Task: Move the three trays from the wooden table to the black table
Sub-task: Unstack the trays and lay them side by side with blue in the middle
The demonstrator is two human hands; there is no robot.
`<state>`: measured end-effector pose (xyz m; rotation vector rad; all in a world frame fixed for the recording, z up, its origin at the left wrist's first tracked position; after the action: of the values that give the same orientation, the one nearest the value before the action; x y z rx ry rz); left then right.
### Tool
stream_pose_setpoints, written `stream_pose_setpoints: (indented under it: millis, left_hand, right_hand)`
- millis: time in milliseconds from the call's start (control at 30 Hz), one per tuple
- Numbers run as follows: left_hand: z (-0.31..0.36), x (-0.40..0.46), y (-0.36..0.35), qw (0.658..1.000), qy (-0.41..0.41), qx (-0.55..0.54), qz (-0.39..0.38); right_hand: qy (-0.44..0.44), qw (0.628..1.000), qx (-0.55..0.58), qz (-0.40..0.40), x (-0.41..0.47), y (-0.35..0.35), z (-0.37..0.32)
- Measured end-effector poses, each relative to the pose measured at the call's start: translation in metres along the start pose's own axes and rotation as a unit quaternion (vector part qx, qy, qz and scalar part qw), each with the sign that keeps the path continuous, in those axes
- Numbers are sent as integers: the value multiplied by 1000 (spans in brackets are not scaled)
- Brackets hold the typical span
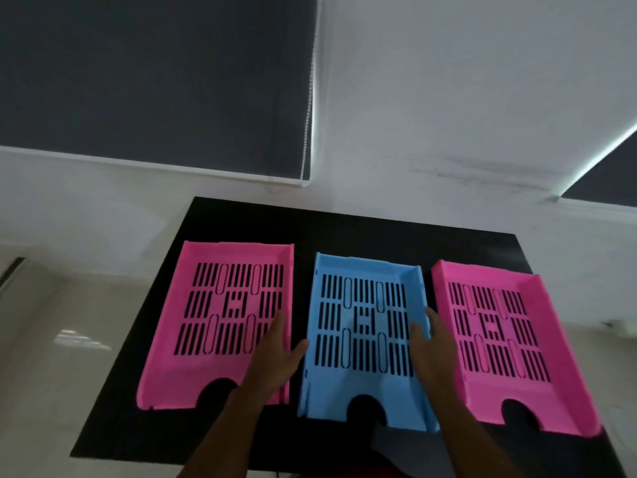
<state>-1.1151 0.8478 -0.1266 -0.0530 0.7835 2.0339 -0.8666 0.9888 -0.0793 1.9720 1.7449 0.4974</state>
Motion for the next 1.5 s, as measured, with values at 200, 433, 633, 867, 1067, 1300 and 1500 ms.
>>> stream_pose_setpoints:
  millis: [200, 433, 633, 867, 1067, 1300, 1500]
  left_hand:
    - [0, -8, -31, 1000, -12, -4, 29]
    - [2, -11, -49, 997, -18, 32, 67]
    - [10, -18, -52, 996, -14, 46, 74]
    - [10, -18, -56, 994, -20, 48, 92]
    - [12, -11, -57, 993, -38, 57, 101]
    - [26, 23, -60, 992, -64, 63, 84]
    - [36, 42, -59, 991, -68, 77, 85]
  right_hand:
    - [-32, 997, -58, -39, 15, 39, 57]
    - [5, 992, -108, -69, 14, 45, 76]
    - [46, 991, -111, -56, 10, 47, 76]
    - [42, 993, -99, -46, 8, 39, 87]
    - [60, 989, -126, -39, 16, 34, 90]
    - [56, 986, -147, -48, 45, 22, 71]
    - [42, 988, -139, -42, 61, 14, 64]
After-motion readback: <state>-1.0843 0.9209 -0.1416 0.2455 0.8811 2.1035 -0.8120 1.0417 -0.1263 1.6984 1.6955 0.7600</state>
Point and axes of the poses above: each hand's wrist, its own x-axis towards the middle knuckle, its own y-axis out of the back of the hand, z = x × y, the point moved 4 cm from there along x, towards the middle knuckle, and after that the axes turned 10 degrees about z, right-handed, at the moved point
